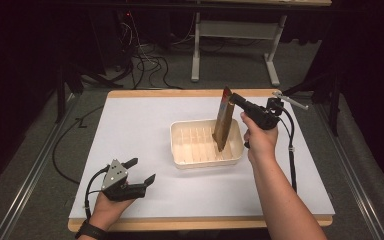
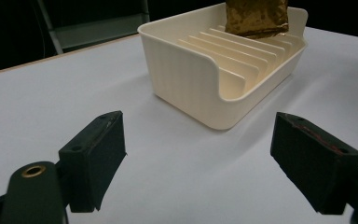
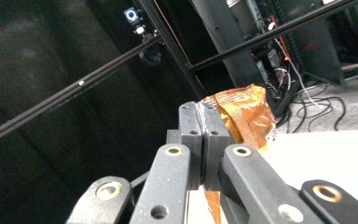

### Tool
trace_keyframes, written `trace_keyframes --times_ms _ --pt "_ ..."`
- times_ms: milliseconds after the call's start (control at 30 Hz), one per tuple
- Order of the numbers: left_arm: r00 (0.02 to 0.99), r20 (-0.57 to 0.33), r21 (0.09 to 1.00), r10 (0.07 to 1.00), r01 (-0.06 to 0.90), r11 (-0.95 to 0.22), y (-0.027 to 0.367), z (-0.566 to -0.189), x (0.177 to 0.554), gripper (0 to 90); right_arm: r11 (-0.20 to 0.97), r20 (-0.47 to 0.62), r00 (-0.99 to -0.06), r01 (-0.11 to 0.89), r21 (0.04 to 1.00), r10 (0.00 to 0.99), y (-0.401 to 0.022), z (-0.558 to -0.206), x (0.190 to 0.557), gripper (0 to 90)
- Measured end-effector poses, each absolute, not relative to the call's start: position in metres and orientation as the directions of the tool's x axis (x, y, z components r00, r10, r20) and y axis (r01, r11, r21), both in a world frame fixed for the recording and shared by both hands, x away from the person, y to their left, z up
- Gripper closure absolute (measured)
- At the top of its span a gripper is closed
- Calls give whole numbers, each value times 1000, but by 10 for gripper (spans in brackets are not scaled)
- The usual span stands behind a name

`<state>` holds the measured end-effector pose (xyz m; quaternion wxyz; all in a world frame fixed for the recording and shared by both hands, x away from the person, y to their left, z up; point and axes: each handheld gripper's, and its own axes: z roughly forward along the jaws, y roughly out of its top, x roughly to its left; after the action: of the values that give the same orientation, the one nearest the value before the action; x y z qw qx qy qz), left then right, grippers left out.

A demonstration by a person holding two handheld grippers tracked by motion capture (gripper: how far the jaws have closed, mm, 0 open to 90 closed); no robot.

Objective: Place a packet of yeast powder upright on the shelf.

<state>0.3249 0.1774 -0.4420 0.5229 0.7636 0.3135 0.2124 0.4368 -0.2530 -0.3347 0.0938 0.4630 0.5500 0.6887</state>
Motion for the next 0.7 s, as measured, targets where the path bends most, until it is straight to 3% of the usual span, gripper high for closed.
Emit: trace_keyframes --times_ms 700 --pt "714 -7 934 701 255 -251 178 -441 325 182 -259 468 -541 418 871 698 -239 -355 437 900"
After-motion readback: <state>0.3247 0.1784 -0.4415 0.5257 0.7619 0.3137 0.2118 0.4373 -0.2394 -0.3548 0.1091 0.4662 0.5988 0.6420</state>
